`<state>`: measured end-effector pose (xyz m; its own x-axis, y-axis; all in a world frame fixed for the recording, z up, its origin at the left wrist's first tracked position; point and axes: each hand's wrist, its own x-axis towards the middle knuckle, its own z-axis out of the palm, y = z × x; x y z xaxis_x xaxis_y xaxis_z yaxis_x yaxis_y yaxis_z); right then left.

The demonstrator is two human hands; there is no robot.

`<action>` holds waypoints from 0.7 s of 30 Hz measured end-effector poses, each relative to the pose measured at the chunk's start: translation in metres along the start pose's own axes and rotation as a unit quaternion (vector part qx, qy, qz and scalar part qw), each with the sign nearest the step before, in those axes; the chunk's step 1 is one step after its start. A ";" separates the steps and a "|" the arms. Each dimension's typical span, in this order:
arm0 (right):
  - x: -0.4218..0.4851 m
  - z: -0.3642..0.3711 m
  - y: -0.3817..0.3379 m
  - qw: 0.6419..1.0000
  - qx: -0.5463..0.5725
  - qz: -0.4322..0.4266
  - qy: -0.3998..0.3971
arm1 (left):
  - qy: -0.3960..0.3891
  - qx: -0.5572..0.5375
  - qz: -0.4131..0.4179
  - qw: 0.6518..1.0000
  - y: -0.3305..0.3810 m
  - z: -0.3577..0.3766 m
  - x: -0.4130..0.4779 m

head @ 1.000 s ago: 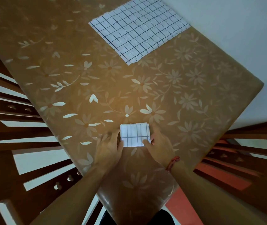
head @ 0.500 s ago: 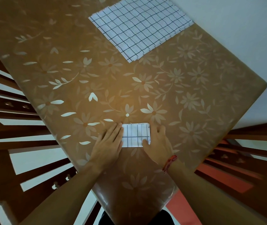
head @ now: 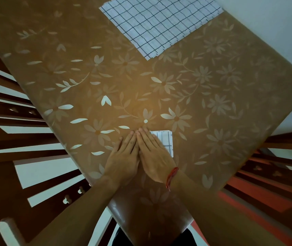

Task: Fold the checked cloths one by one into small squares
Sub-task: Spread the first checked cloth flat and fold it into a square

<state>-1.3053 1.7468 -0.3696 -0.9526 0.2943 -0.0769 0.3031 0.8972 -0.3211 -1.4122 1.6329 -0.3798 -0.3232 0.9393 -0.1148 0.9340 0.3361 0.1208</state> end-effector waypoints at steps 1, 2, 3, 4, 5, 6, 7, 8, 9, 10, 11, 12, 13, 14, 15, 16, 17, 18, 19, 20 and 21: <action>0.000 0.001 0.001 1.000 -0.006 -0.004 -0.001 | -0.002 -0.002 -0.004 1.000 0.000 0.000 0.000; -0.001 0.001 0.003 1.000 -0.012 -0.005 -0.004 | -0.004 -0.004 -0.006 1.000 0.001 0.000 0.000; -0.002 0.002 0.004 1.000 -0.018 -0.005 -0.009 | -0.006 -0.005 -0.007 1.000 0.001 0.000 0.000; -0.003 0.002 0.006 1.000 -0.024 -0.004 -0.012 | -0.006 -0.004 -0.006 1.000 0.001 0.000 0.000; -0.004 0.002 0.009 1.000 -0.027 -0.003 -0.015 | -0.006 -0.002 -0.005 1.000 0.001 0.000 0.000; -0.006 0.002 0.013 0.999 -0.028 -0.003 -0.019 | -0.006 0.000 -0.005 1.000 0.001 0.000 0.000; -0.009 0.000 0.017 0.999 -0.029 -0.001 -0.024 | -0.007 0.000 -0.004 1.000 0.001 -0.001 0.000; -0.013 -0.002 0.023 0.999 -0.032 0.001 -0.029 | -0.007 -0.003 -0.005 1.000 0.001 -0.002 0.000; -0.018 -0.004 0.030 0.999 -0.039 0.004 -0.035 | -0.007 -0.005 -0.006 1.000 0.002 -0.002 0.000; -0.023 -0.007 0.038 0.998 -0.049 0.008 -0.042 | -0.008 -0.007 -0.007 1.000 0.002 -0.003 0.000; -0.028 -0.011 0.046 0.997 -0.058 0.017 -0.049 | -0.010 -0.010 -0.008 1.000 0.001 -0.004 0.001; -0.033 -0.016 0.055 0.996 -0.067 0.025 -0.055 | -0.010 -0.013 -0.009 1.000 0.002 -0.005 0.001; -0.037 -0.019 0.063 0.995 -0.075 0.029 -0.063 | -0.010 -0.014 -0.009 1.000 0.002 -0.006 0.001; -0.040 -0.022 0.068 0.994 -0.080 0.026 -0.073 | -0.011 -0.016 -0.009 1.000 0.002 -0.006 0.001; -0.041 -0.024 0.072 0.993 -0.082 0.022 -0.083 | -0.013 -0.017 -0.009 1.000 0.002 -0.007 0.002; -0.042 -0.026 0.073 0.993 -0.081 0.019 -0.090 | -0.015 -0.017 -0.009 1.000 0.002 -0.008 0.002; -0.041 -0.027 0.073 0.993 -0.079 0.019 -0.091 | -0.018 -0.017 -0.009 1.000 0.003 -0.010 0.002; -0.041 -0.029 0.072 0.992 -0.077 0.022 -0.093 | -0.023 -0.016 -0.008 1.000 0.003 -0.012 0.002; -0.040 -0.030 0.070 0.992 -0.072 0.026 -0.096 | -0.027 -0.015 -0.008 0.999 0.003 -0.013 0.003; -0.039 -0.033 0.069 0.992 -0.064 0.029 -0.100 | -0.031 -0.013 -0.007 0.999 0.003 -0.015 0.003; -0.038 -0.034 0.068 0.993 -0.057 0.030 -0.100 | -0.035 -0.011 -0.006 0.999 0.003 -0.017 0.004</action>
<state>-1.2479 1.8077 -0.3561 -0.9155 0.2864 -0.2824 0.3487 0.9151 -0.2023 -1.4134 1.6385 -0.3631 -0.3221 0.9283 -0.1859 0.9261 0.3497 0.1414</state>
